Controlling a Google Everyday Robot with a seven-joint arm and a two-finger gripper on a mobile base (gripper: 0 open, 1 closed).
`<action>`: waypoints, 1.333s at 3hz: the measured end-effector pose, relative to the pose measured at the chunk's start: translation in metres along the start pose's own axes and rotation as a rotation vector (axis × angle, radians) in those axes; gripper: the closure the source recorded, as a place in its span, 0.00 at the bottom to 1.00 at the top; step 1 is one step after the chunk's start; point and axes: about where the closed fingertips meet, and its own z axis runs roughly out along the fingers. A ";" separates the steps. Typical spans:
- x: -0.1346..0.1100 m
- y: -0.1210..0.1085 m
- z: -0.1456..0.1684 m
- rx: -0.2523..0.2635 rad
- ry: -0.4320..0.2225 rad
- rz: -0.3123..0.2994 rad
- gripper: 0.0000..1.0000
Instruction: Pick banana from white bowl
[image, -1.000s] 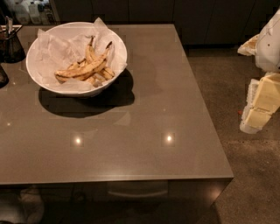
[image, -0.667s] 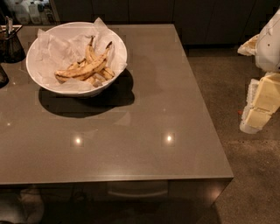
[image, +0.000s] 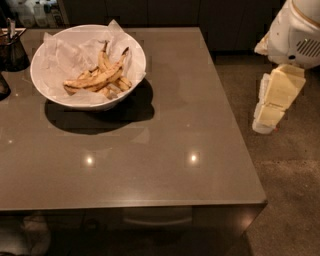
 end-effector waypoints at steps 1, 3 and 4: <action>-0.034 -0.017 0.013 -0.026 -0.001 -0.070 0.00; -0.079 -0.025 0.010 -0.001 -0.036 -0.178 0.00; -0.126 -0.033 0.010 -0.009 -0.054 -0.293 0.00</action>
Offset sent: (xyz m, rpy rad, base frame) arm 0.0192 0.0213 -0.0038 -0.0169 0.0344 0.0597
